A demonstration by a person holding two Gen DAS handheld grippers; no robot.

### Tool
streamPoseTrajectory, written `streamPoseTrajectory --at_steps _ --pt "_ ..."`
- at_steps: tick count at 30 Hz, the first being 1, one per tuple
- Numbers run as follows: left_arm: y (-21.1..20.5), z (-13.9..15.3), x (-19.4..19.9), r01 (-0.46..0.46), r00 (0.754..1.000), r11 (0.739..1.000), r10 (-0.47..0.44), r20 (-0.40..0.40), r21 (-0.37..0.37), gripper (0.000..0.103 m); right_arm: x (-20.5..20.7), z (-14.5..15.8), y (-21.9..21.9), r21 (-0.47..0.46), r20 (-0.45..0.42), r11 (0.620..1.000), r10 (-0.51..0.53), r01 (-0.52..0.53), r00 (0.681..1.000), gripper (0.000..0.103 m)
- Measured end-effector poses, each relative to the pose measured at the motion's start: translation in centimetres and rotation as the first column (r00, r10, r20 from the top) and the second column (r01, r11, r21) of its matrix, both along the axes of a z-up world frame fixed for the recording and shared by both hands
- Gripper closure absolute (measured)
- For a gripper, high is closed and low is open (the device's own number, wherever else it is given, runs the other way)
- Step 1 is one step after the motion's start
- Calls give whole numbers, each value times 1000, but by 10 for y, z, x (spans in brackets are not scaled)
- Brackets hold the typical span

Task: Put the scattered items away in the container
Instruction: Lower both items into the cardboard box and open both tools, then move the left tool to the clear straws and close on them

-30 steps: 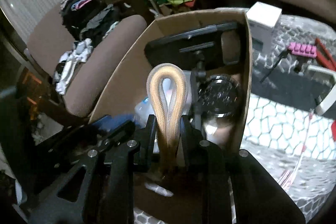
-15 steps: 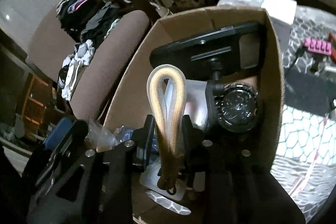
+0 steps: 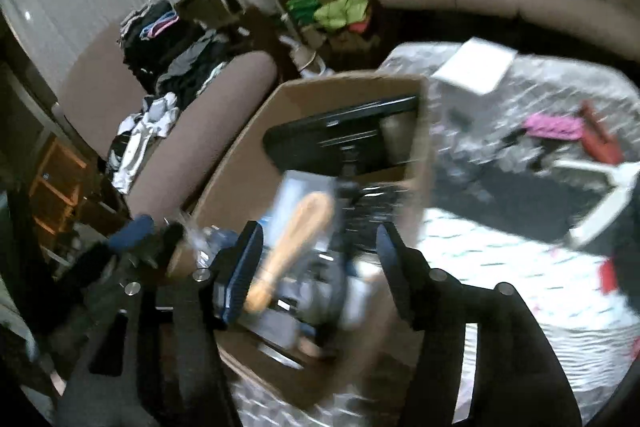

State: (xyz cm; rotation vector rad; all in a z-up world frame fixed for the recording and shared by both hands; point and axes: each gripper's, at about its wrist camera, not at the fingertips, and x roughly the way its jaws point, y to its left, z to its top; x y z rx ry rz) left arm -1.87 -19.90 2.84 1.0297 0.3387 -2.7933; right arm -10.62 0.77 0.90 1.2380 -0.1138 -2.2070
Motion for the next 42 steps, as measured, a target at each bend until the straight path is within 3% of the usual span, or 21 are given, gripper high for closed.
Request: streamPoseTrajectory --at_steps 1,2,5,9,12,16,22,27,30,34,38,42 --pt "3 5 5 22 999 1000 -21 -39 16 28 5 4 14 15 -18 1000 -14 15 1000 32" --pt "7 10 10 40 996 999 -38 -79 23 16 10 8 27 29 -36 999 -28 29 999 29" --pt "21 20 20 64 984 998 -62 -167 10 3 22 9 69 96 -65 992 -76 82 995 28" --pt "45 23 21 133 971 991 -128 -204 15 2 33 1 128 124 -49 978 -161 165 986 28" --pt "66 28 24 198 947 980 -188 -260 13 2 44 -6 169 132 -55 966 -215 221 975 26" --pt "107 30 32 264 911 961 -275 -308 -78 0 60 -17 217 123 -85 945 -293 302 952 26" --pt "164 3 28 405 881 908 -420 -219 -109 0 67 -32 261 49 -40 921 -386 388 922 25" --pt "205 -30 39 516 831 842 -537 -146 -159 0 69 -45 272 85 8 906 -417 414 909 24" --pt "215 -51 38 566 811 811 -580 -74 -151 0 72 -52 264 126 11 918 -381 377 924 24" --pt "222 -77 34 560 825 817 -565 6 -140 0 74 -59 259 77 60 932 -360 355 931 24" --pt "232 -93 36 553 832 813 -551 66 -180 1 78 -60 251 127 28 928 -356 350 934 24" --pt "236 -112 33 587 809 783 -563 165 -205 31 81 -62 251 137 26 926 -358 351 933 24"
